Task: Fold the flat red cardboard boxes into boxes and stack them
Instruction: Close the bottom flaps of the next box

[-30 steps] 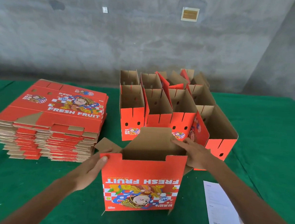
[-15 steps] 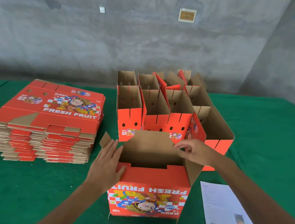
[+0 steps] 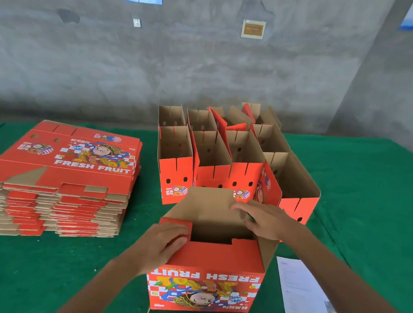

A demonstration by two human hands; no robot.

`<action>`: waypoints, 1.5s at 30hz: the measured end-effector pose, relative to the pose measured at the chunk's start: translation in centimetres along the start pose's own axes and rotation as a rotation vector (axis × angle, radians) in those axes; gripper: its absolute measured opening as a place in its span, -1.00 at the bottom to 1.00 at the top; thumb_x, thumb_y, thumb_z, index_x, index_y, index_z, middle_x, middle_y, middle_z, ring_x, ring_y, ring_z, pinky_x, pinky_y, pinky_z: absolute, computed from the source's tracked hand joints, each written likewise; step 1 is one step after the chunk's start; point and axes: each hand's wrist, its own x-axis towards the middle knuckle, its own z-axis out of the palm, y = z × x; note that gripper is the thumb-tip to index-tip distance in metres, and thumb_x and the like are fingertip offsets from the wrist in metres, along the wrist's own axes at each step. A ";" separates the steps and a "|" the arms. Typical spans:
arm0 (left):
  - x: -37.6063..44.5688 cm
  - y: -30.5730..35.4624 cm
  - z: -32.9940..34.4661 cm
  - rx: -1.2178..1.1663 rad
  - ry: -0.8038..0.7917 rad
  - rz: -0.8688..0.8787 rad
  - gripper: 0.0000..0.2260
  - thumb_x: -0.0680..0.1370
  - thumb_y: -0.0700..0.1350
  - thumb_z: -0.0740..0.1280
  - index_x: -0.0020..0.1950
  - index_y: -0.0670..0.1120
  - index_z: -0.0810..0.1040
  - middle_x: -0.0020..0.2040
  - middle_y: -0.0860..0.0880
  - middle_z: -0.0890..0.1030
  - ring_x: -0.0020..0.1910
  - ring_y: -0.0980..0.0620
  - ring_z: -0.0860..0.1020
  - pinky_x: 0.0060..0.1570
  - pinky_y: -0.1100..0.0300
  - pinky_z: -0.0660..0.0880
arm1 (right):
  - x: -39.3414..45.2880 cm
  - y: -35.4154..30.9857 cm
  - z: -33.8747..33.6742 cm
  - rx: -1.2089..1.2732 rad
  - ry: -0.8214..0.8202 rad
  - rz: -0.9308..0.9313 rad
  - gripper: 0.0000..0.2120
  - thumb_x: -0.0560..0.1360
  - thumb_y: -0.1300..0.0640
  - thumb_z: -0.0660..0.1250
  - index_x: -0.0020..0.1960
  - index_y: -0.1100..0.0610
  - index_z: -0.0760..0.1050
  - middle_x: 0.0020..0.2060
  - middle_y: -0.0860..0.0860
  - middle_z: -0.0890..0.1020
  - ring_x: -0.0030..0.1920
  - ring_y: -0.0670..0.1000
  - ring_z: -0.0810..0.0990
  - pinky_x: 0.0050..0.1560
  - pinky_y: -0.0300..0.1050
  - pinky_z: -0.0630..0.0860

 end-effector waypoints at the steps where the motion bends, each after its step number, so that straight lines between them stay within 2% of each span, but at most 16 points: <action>1: 0.9 0.1 -0.2 0.033 -0.035 -0.040 -0.64 0.75 0.07 0.07 0.48 0.11 0.49 0.45 0.22 0.47 0.46 0.24 0.33 0.46 0.13 0.22 | 0.0 -0.2 -0.3 -0.049 0.019 0.010 -0.68 0.66 -0.02 0.21 0.39 -0.24 0.31 0.21 -0.14 0.52 0.06 -0.12 0.51 -0.12 -0.26 0.51; 4: 2.9 0.4 0.3 0.170 -0.080 -0.086 -0.61 0.75 0.06 0.02 0.56 0.11 0.37 0.52 0.22 0.36 0.54 0.18 0.19 0.47 0.13 0.14 | 0.5 -1.0 -1.3 -0.241 0.159 0.117 -0.80 0.65 -0.08 0.18 0.22 -0.08 0.44 0.11 -0.05 0.60 0.10 0.06 0.61 -0.05 -0.08 0.56; 7: 3.1 0.7 1.3 0.205 -0.061 -0.080 -0.59 0.74 0.02 0.07 0.60 0.10 0.29 0.53 0.17 0.31 0.56 0.11 0.14 0.48 0.07 0.19 | 0.9 -0.8 -2.3 -0.181 0.235 0.256 -0.69 0.70 -0.13 0.08 0.07 0.05 0.47 -0.05 0.04 0.62 -0.06 0.08 0.63 -0.14 -0.08 0.48; 13: 3.0 0.5 3.3 0.204 -0.049 -0.131 -0.44 0.72 0.03 0.09 0.70 0.03 -0.02 0.63 0.08 0.07 0.61 0.04 0.09 0.49 0.03 0.25 | -0.6 -0.1 -1.3 0.743 0.395 0.539 -0.73 0.69 0.10 0.10 0.04 0.13 0.56 -0.15 0.04 0.72 -0.33 0.13 0.73 -0.22 0.01 0.67; 14: 2.9 0.3 3.7 0.176 -0.076 -0.159 -0.41 0.72 0.02 0.10 0.70 0.04 -0.10 0.65 0.09 0.00 0.62 0.04 0.06 0.50 0.02 0.24 | -0.7 -0.1 -0.5 0.703 0.356 0.517 -0.77 0.68 0.13 0.14 0.05 0.12 0.58 -0.13 -0.01 0.74 -0.31 0.08 0.73 -0.18 -0.02 0.66; 17: 2.2 -0.3 4.5 0.038 -0.040 -0.214 -0.36 0.71 0.00 0.18 0.70 0.06 -0.10 0.66 0.14 -0.06 0.61 0.01 0.11 0.51 0.01 0.23 | -1.0 0.0 2.6 0.481 0.231 0.375 -0.81 0.62 0.19 0.28 0.19 0.05 0.59 0.03 -0.12 0.65 -0.05 -0.06 0.64 -0.07 -0.28 0.48; 20: 2.2 -0.2 4.5 -0.031 0.054 -0.254 -0.29 0.67 0.01 0.26 0.69 0.08 -0.10 0.65 0.17 -0.07 0.59 0.01 0.12 0.53 -0.05 0.17 | -1.5 -0.3 4.6 0.598 0.219 0.293 -0.77 0.59 0.11 0.41 0.23 -0.07 0.56 0.08 -0.08 0.54 0.10 -0.10 0.55 0.01 -0.45 0.36; 26: 2.8 1.1 4.6 -0.251 0.128 -0.405 -0.05 0.57 -0.05 0.44 0.67 0.13 -0.24 0.66 0.15 -0.05 0.64 0.07 -0.03 0.58 -0.19 0.11 | -1.9 -0.9 7.0 0.797 0.239 0.425 -0.34 0.59 0.09 0.41 0.58 -0.07 0.17 0.43 -0.12 0.25 0.36 -0.08 0.37 0.38 -0.03 0.45; 28: 2.5 0.9 4.5 -0.426 0.131 -0.440 -0.04 0.56 -0.14 0.47 0.66 0.20 -0.18 0.58 0.16 0.17 0.57 0.10 0.11 0.55 -0.09 0.21 | -2.1 -0.9 6.9 0.877 0.212 0.378 -0.46 0.63 0.12 0.36 0.51 -0.21 0.28 0.45 -0.13 0.34 0.33 -0.13 0.45 0.31 -0.10 0.52; 30: 2.3 1.1 4.3 -0.486 0.153 -0.426 -0.17 0.56 -0.23 0.46 0.59 0.33 0.09 0.40 0.26 0.31 0.45 0.14 0.24 0.49 0.06 0.28 | -2.4 -1.0 6.9 0.955 0.235 0.354 -0.56 0.64 0.19 0.33 0.35 -0.30 0.45 0.39 -0.12 0.47 0.29 -0.13 0.52 0.23 -0.10 0.59; 33: 2.1 1.0 4.2 -0.495 0.214 -0.345 -0.55 0.58 -0.38 0.34 0.16 0.20 0.61 0.30 0.22 0.46 0.33 0.17 0.40 0.45 0.00 0.35 | -2.7 -1.6 7.5 1.001 0.347 0.340 -0.63 0.63 0.32 0.30 0.09 -0.13 0.70 0.40 -0.15 0.49 0.37 -0.19 0.45 0.30 -0.14 0.51; 36: 1.6 1.4 3.8 -0.641 0.131 -0.405 -0.70 0.67 -0.17 0.26 -0.06 0.09 0.75 0.38 0.23 0.47 0.40 0.11 0.42 0.42 -0.07 0.38 | -2.8 -2.7 7.8 1.156 0.348 0.395 -0.66 0.65 0.23 0.28 -0.13 -0.02 0.75 0.42 -0.16 0.48 0.27 -0.31 0.49 0.06 -0.33 0.54; 39: 1.3 1.6 3.4 -0.561 0.127 -0.524 -0.82 0.62 0.07 0.38 0.21 0.21 0.66 0.57 0.17 0.28 0.56 0.05 0.25 0.54 -0.09 0.25 | -3.0 -3.0 7.6 1.083 0.307 0.475 -0.90 0.53 -0.05 0.48 0.04 -0.11 0.66 0.44 -0.19 0.44 0.36 -0.15 0.47 0.28 -0.14 0.46; 41: 1.2 1.6 3.6 -0.472 0.094 -0.642 -0.32 0.49 0.19 0.51 0.56 0.16 0.34 0.65 0.05 0.15 0.61 -0.03 0.18 0.55 -0.14 0.23 | -3.1 -3.0 7.5 1.115 0.194 0.559 -0.38 0.40 -0.19 0.58 0.36 -0.17 0.42 0.39 -0.09 0.47 0.27 -0.01 0.58 0.24 0.05 0.60; 43: 1.1 1.6 3.6 -0.653 0.046 -0.865 0.08 0.33 0.27 0.60 0.66 0.04 0.07 0.59 -0.10 0.28 0.48 -0.15 0.42 0.43 -0.19 0.42 | -3.0 -3.1 7.3 1.197 0.075 0.691 0.02 0.30 -0.27 0.62 0.56 -0.13 0.12 0.32 0.00 0.53 0.12 0.07 0.68 0.10 0.10 0.67; 45: 0.5 1.9 3.1 -0.992 -0.052 -1.041 0.14 0.21 0.27 0.67 0.60 -0.07 0.17 0.33 -0.24 0.59 0.14 -0.25 0.68 0.17 -0.20 0.61 | -3.2 -3.3 7.0 1.239 -0.032 0.773 0.13 0.20 -0.36 0.63 0.57 -0.03 0.17 0.23 0.07 0.63 0.05 0.12 0.73 0.09 0.14 0.68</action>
